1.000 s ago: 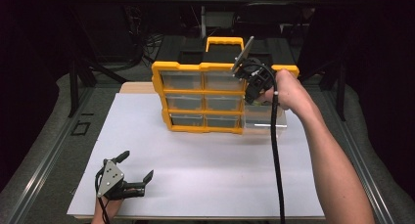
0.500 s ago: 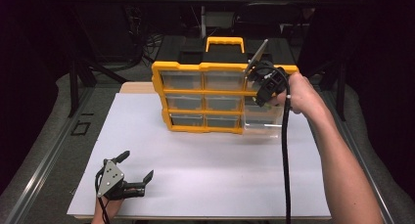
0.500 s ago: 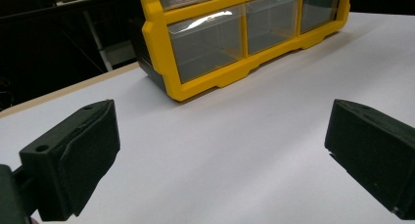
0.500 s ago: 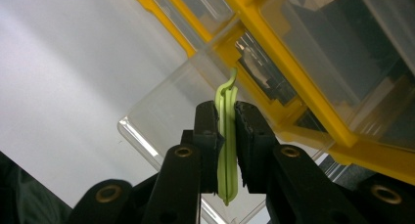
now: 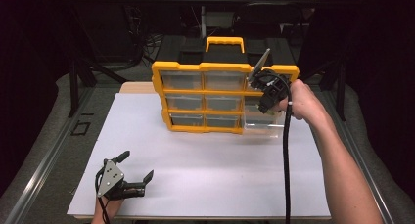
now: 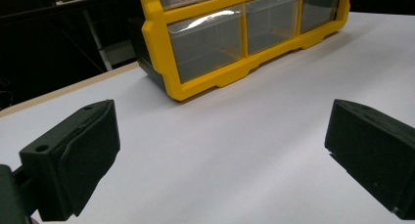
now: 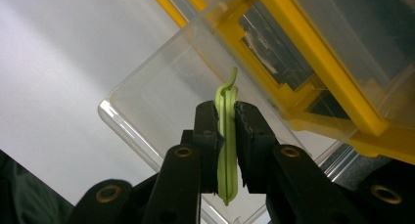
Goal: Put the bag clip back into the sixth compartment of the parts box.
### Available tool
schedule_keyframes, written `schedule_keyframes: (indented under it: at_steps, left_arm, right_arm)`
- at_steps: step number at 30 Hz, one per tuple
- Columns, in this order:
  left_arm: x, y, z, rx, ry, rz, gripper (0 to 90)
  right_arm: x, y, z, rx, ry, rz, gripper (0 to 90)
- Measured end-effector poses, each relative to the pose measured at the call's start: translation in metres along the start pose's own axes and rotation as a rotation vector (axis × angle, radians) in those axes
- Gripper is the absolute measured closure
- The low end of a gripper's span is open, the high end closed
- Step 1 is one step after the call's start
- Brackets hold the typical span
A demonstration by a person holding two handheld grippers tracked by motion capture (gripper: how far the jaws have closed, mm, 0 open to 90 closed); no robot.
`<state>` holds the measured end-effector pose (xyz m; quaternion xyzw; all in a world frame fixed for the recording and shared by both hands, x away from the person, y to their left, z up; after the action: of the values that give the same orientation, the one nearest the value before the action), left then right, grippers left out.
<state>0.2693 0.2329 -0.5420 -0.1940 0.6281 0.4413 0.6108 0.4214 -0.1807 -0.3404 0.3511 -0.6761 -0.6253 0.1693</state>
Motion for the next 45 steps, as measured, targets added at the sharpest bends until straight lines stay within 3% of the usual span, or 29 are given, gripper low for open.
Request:
schedule_keyframes:
  at_steps: [10,40,43,45]
  left_arm:
    - [0.0,0.0,0.0,-0.001,0.0,0.0,0.0]
    - [0.0,0.001,0.001,0.002,-0.002,0.0,0.0]
    - [0.0,0.0,0.001,0.001,-0.002,0.0,0.0]
    - [0.0,0.0,0.0,0.001,0.0,0.0,0.0]
  right_arm:
    - [0.001,-0.01,0.002,-0.007,0.008,0.039,80.1]
    - [0.0,-0.037,0.002,-0.028,0.0,0.079,79.8]
    - [0.001,-0.038,0.001,-0.032,-0.011,0.093,74.0]
    - [0.001,-0.037,0.001,-0.024,-0.02,0.071,71.2]
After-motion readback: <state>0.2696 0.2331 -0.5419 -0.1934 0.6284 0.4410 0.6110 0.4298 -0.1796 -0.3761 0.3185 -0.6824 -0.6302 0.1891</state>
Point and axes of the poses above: each handheld gripper's, and its own axes: y roughly backward along the jaws, x roughly out of its underside, z roughly to its left, the point moved 2 cm from there along -y, roughly forward along the jaws, and after that the axes turned 3 degrees about z, right-handed, at the moved point
